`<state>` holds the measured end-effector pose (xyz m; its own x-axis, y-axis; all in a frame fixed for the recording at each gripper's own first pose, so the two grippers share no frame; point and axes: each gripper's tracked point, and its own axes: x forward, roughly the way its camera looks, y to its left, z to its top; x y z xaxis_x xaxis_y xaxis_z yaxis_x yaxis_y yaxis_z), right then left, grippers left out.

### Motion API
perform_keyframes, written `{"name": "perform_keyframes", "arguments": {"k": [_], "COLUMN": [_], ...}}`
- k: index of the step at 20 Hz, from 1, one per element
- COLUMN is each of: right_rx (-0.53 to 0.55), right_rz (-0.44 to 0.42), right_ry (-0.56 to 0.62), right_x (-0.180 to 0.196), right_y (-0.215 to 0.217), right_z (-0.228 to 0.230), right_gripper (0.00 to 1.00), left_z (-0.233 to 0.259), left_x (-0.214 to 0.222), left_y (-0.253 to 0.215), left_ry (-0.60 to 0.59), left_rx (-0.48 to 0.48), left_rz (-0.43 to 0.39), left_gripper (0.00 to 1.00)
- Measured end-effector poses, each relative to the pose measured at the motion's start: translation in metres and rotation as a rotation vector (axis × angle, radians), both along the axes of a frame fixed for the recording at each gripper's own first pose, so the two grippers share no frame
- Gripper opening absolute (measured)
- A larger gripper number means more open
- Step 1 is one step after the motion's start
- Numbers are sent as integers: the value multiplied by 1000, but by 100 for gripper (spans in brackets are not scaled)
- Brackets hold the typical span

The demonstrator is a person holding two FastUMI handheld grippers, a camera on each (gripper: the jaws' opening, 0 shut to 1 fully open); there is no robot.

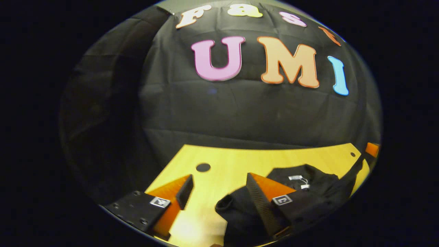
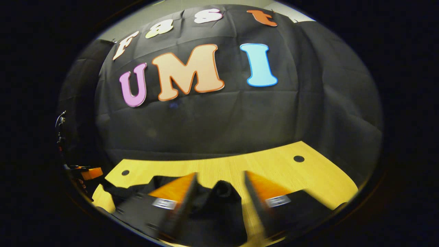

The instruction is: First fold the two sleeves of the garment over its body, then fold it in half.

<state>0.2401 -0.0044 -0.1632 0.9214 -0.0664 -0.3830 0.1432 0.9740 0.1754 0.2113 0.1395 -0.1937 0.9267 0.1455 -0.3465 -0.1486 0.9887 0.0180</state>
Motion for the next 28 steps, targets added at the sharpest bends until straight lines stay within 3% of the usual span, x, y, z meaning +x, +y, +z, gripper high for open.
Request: {"name": "perform_keyframes", "arguments": {"k": [1, 2, 5, 9, 10, 11, 13, 14, 15, 16, 21, 28], "right_rx": [-5, -17, -54, -109, -120, -128, -142, -145, -143, -135, -105, -91], "right_rz": [-12, -21, -41, -33, -27, -20, -5, 2, 9, 18, 68, 87], "right_ry": [-23, -46, -88, -177, -193, -215, -261, -278, -289, -302, -319, -368], "right_x": [-2, -3, -18, -54, -67, -80, -108, -125, -141, -161, -246, -300], "right_y": [-2, -2, -2, 7, 9, 10, 11, 12, 13, 14, 20, 24], "right_z": [8, 16, 36, 78, 85, 95, 111, 116, 121, 124, 123, 148], "right_gripper": [96, 97, 97, 97, 92, 96, 93, 100, 100, 93, 96, 96], "left_z": [15, 29, 56, 90, 102, 113, 131, 138, 146, 154, 181, 219], "left_x": [4, 4, -7, -33, -42, -53, -81, -97, -114, -131, -216, -278], "left_y": [1, 1, -9, -16, -18, -19, -17, -19, -23, -27, -43, -47], "left_ry": [-45, -72, -130, -204, -224, -251, -282, -287, -301, -318, -373, -432], "left_rx": [19, 56, 38, -15, -27, -34, -28, -24, -18, -6, 28, 24], "left_rz": [1, -12, -49, -50, -52, -42, -17, -10, -16, -20, -10, -10], "left_gripper": [92, 90, 94, 88, 93, 93, 92, 93, 93, 92, 92, 92]}}
